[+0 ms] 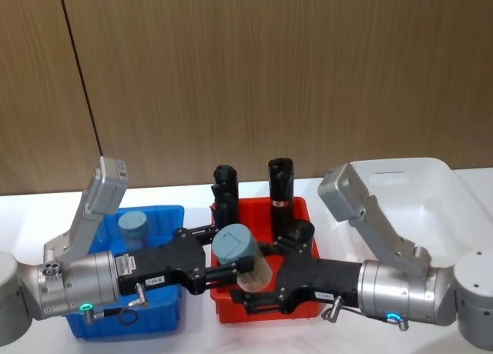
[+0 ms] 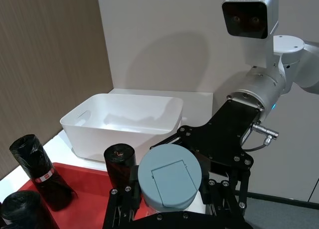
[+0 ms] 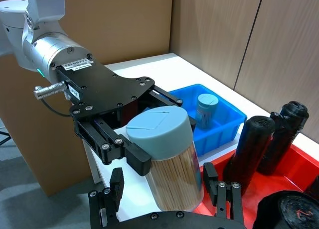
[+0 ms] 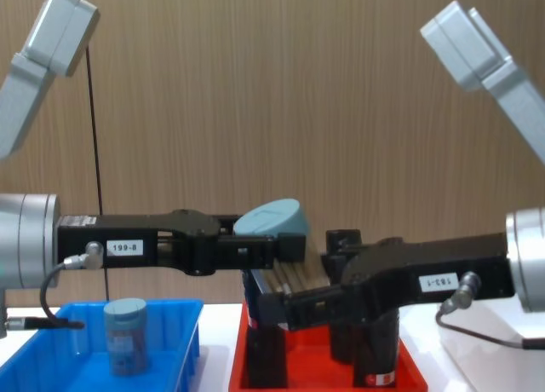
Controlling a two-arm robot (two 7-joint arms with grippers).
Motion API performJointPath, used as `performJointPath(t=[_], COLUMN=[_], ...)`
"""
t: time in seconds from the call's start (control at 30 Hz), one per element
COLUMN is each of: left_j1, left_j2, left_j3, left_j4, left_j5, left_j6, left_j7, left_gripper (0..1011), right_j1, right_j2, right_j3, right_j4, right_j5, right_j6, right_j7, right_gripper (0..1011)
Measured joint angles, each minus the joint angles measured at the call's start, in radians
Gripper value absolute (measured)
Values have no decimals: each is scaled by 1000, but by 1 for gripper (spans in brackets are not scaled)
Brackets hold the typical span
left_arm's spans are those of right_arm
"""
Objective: Pick the cotton swabs from the blue box and place them into the white box.
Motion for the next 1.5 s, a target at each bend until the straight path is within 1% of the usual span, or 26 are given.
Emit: performJointPath(t=[0.5,0.67,0.73,0.8,0.83,0.9,0.93,1.23,1.3,1.4,1.43,1.5], left_j1=[0,0,0,0,0,0,0,0,0,0,0,0], left_j2=[0,0,0,0,0,0,0,0,0,0,0,0], left_j3=[0,0,0,0,0,0,0,0,0,0,0,0], left_j4=[0,0,0,0,0,0,0,0,0,0,0,0], left_j5=[0,0,0,0,0,0,0,0,0,0,0,0], left_j6=[0,0,0,0,0,0,0,0,0,0,0,0], left_j7=[0,0,0,0,0,-1,-1,-1,0,0,0,0], left_gripper=[660,660,660,660,660,660,660,660,683,752,805,837], right_j1=[14,18,20,21,22,23,24,28,28,29,29,29], right_j2=[-11,-12,-12,-12,-12,-12,-12,-9,-7,-6,-5,-4], right_j3=[-17,-20,-21,-22,-23,-24,-25,-28,-29,-29,-30,-30], right_j4=[34,45,48,51,53,54,56,62,62,63,63,62], right_j5=[-8,-8,-7,-6,-5,-3,-2,6,8,14,14,16], right_j6=[-18,-25,-27,-29,-31,-32,-33,-39,-39,-40,-40,-40], right_j7=[-16,-22,-23,-23,-23,-23,-21,-13,-10,-9,-8,-8], right_gripper=[1002,915,849,814,761,723,670,659,659,659,659,658])
